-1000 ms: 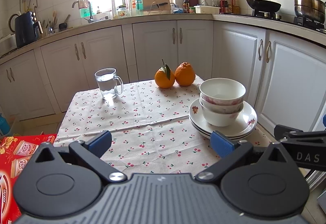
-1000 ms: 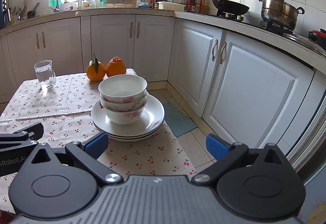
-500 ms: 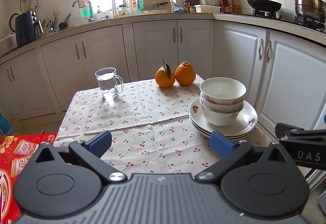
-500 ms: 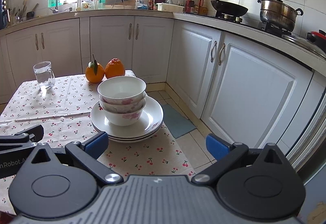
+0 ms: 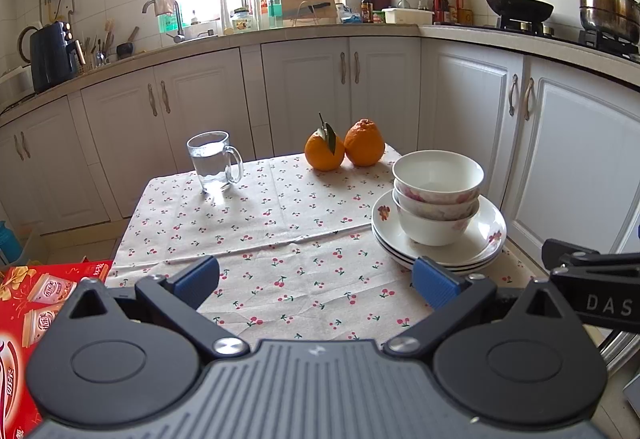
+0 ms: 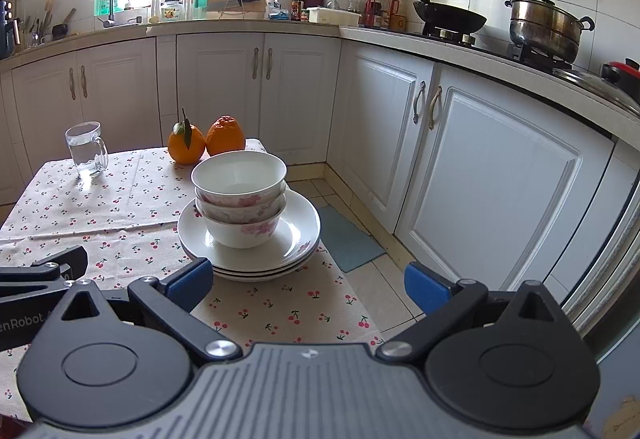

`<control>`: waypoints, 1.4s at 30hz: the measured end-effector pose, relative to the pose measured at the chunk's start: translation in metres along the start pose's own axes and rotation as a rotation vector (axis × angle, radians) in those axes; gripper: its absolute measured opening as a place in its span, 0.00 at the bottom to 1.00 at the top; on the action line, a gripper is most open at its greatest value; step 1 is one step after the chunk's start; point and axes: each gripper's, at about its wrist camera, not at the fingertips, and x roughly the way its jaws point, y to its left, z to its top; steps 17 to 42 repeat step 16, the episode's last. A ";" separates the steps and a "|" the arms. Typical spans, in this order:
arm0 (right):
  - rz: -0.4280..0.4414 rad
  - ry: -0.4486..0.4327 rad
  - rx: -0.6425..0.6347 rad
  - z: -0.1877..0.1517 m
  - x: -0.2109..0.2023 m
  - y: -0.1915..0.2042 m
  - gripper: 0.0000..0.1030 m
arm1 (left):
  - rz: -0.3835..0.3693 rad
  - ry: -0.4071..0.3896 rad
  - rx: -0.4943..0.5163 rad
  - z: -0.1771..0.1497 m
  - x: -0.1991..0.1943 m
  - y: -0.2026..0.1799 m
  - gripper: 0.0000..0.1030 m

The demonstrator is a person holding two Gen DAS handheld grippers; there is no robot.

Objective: Organize plates and bowls

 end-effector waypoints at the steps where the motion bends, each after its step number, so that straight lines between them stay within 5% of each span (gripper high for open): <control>1: 0.001 0.000 0.000 0.000 0.000 0.000 1.00 | 0.000 0.001 -0.001 0.000 0.000 0.000 0.99; 42: 0.001 -0.004 -0.005 0.002 -0.001 -0.001 1.00 | 0.002 0.011 -0.003 0.000 0.003 -0.001 0.99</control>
